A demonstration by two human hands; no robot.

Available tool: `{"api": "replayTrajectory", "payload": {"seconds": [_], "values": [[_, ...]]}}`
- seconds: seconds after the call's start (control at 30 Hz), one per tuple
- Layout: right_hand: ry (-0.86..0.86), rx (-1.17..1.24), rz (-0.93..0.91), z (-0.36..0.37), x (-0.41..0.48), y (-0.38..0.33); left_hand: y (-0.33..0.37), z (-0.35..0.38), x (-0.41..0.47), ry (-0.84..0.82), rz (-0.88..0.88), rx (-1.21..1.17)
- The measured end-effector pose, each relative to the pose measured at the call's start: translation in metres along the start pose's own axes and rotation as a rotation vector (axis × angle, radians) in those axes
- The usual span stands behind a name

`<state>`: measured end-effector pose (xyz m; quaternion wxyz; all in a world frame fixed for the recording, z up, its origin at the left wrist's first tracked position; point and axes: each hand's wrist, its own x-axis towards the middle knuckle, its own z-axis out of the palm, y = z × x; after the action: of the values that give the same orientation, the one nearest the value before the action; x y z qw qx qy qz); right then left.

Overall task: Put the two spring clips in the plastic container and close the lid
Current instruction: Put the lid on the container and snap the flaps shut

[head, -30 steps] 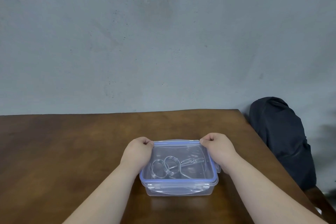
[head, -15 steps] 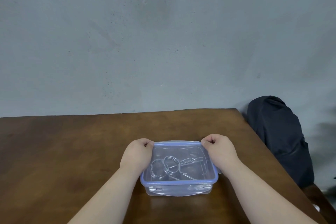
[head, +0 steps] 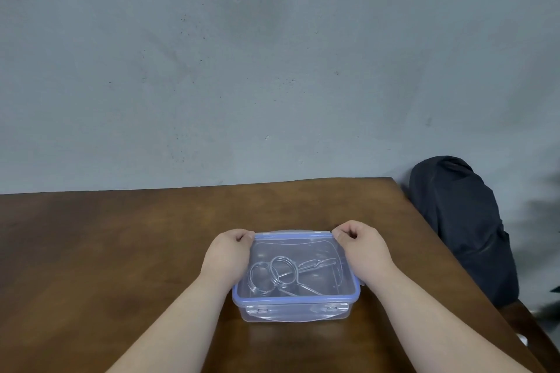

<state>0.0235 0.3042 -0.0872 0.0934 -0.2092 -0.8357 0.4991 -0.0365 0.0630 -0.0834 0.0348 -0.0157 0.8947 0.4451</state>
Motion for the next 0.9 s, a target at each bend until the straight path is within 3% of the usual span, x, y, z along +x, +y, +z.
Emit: {"api": "replayTrajectory", "payload": {"seconds": [0.13,0.3,0.37,0.47,0.57,0.63,0.7,0.8,0.9], "values": [[-0.026,0.18,0.018,0.003,0.002,0.007,-0.006,0.003,-0.002,-0.053,-0.059,-0.257],[-0.225,0.745,0.099,0.015,0.007,0.02,-0.017,0.01,-0.004,-0.213,-0.165,-0.955],[-0.266,0.876,0.098,0.018,0.008,0.024,-0.024,0.014,-0.003,-0.239,-0.18,-1.065],[-0.298,0.882,0.08,0.017,0.011,0.027,-0.028,0.015,-0.001,-0.283,-0.137,-1.042],[-0.271,0.708,0.017,0.016,0.016,0.03,-0.03,0.008,-0.002,-0.288,0.107,-0.762],[-0.207,0.32,-0.203,0.007,0.02,0.03,-0.033,-0.003,-0.001,-0.234,0.505,-0.238],[-0.291,-0.216,-0.49,-0.008,0.017,0.02,-0.032,-0.013,0.002,-0.381,0.725,0.213],[-0.592,-0.764,-0.609,-0.027,0.008,-0.002,-0.013,-0.027,-0.005,-0.583,0.683,0.687],[-0.748,-0.951,-0.547,-0.03,-0.007,-0.022,0.007,-0.03,-0.016,-0.672,0.574,0.886]]}}
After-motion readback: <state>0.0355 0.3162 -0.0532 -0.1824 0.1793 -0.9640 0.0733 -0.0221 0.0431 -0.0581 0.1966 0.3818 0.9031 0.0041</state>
